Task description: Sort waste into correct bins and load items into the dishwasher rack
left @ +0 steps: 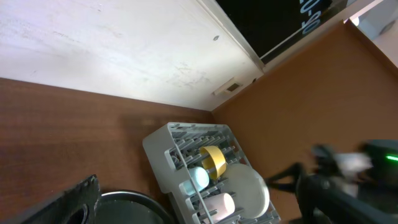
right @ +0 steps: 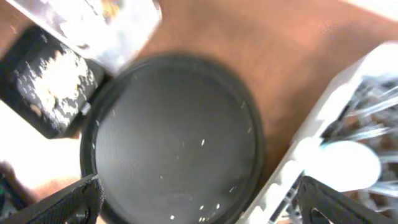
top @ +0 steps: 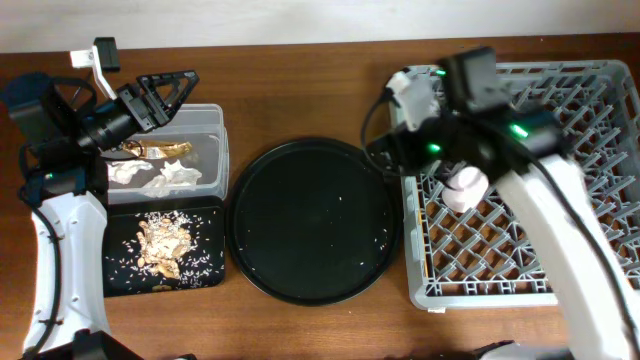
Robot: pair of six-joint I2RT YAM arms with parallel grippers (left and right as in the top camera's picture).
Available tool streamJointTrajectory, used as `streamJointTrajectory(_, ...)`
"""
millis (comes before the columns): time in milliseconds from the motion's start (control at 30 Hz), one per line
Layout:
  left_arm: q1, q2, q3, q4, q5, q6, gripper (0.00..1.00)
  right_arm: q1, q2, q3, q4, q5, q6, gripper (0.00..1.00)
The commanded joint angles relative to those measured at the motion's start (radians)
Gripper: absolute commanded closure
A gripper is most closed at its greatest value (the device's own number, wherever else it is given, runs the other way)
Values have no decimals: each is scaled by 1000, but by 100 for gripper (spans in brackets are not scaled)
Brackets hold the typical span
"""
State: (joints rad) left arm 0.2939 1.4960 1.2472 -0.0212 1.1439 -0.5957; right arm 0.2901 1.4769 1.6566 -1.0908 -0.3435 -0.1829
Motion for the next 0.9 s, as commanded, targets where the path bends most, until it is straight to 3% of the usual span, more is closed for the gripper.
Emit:
streamJointTrajectory(0,4,-2,4,2,2,2,1,4,-199,11,15,103,5,2)
streamJointTrajectory(300,4,-2,4,2,2,2,1,3,-647,-119,51,177,5,2)
streamJointTrajectory(667,4,-2,4,2,2,2,1,-169,-1327,-873,442,175,5,2)
streamJointTrajectory(867,4,-2,4,2,2,2,1,-214,-1459,-1199,785,171,13,2)
